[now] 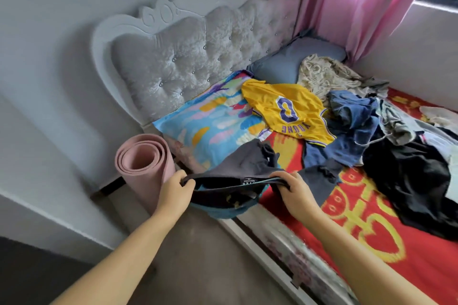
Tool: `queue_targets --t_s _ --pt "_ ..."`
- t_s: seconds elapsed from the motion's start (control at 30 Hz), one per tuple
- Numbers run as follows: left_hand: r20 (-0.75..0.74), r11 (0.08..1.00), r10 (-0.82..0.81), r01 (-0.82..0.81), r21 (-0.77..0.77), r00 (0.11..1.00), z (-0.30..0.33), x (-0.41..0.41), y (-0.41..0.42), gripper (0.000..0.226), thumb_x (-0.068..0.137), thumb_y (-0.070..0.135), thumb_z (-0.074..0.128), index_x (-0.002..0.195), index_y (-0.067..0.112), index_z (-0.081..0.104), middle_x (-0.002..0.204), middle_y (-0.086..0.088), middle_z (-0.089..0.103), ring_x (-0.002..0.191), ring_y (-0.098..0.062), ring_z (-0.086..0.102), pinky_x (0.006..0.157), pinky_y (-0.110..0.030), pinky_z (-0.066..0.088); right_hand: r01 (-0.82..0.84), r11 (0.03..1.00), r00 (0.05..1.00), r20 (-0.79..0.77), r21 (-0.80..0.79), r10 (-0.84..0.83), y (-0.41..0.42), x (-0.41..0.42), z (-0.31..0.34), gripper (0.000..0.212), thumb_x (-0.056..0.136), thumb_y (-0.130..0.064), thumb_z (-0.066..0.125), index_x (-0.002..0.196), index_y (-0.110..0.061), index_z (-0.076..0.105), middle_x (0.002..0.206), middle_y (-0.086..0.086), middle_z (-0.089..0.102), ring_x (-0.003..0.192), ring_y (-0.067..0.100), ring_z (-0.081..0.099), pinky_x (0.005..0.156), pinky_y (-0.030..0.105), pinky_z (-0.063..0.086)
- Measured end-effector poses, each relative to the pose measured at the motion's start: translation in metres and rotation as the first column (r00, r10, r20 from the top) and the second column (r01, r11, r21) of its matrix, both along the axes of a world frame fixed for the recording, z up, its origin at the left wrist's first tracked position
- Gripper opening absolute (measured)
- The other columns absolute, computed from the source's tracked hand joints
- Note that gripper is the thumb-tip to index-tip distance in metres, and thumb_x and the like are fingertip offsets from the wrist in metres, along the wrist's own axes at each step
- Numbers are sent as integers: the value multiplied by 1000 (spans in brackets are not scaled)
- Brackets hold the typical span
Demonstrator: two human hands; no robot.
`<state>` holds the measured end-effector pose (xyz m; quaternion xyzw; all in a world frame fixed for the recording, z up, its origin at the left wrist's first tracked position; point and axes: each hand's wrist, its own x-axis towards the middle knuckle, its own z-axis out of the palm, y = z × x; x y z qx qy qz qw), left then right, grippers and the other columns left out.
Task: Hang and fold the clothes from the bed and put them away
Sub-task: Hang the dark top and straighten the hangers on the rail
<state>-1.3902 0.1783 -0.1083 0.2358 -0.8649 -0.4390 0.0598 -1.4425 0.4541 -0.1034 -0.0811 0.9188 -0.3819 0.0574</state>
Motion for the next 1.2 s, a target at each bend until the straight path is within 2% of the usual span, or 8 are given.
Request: queue_targets --t_s 0.17,0.37,0.47,0.6,0.67,0.77,1.0,1.2 --pt "-140 975 136 -108 195 981 37 70 -20 21 89 7 50 69 7 45 61 -2 41 61 -16 36 55 -32 26 -57 995 998 -8 -78 57 -33 50 38 40 91 1 41 99 -34 59 82 -14 61 69 -3 53 55 7 37" --pt "-197 899 272 -176 400 942 77 201 -106 16 89 8 51 73 5 55 64 0 55 63 -12 51 58 -26 39 -85 951 988 96 -297 118 -140 130 77 39 93 -4 38 88 -30 66 79 -6 66 66 11 58 60 24 44" --pt "-197 881 320 -215 420 927 97 276 -168 17 87 14 53 76 2 53 67 -5 53 65 -16 51 61 -30 36 -178 911 972 78 -372 222 -208 185 97 40 89 -3 44 76 -32 69 80 -12 69 77 6 62 75 25 48" --pt "-232 871 420 -318 374 878 130 352 -236 28 90 20 58 64 22 48 62 12 49 55 0 49 53 -17 37 -357 846 927 -40 -397 373 -286 250 126 42 83 1 50 76 -34 71 82 -23 70 80 -16 58 75 0 40" --pt "-222 883 414 -330 335 883 147 381 -264 23 90 21 57 68 20 49 67 6 44 63 -8 44 58 -25 31 -418 814 901 -68 -403 429 -319 275 135 44 83 4 50 76 -35 70 79 -30 67 79 -22 56 71 -4 36" --pt "-221 905 385 -318 283 896 175 411 -299 18 88 18 57 73 13 48 70 -4 38 69 -17 39 61 -30 25 -495 798 861 -70 -344 503 -359 296 144 40 85 0 50 72 -33 67 74 -23 65 82 -9 59 71 1 39" --pt "-269 904 403 -333 268 875 235 430 -361 24 87 21 57 85 -4 57 83 -6 47 78 -19 45 72 -33 29 -641 735 763 -74 -220 643 -431 301 179 35 91 -11 48 70 -30 68 55 -19 61 51 -7 56 49 6 40" --pt "-340 916 398 -350 195 852 271 409 -409 24 85 24 60 80 3 52 86 1 42 83 -12 39 61 -26 22 -822 567 560 -108 53 822 -493 281 234 24 92 -17 49 79 -30 64 69 -17 64 66 3 62 58 15 47"
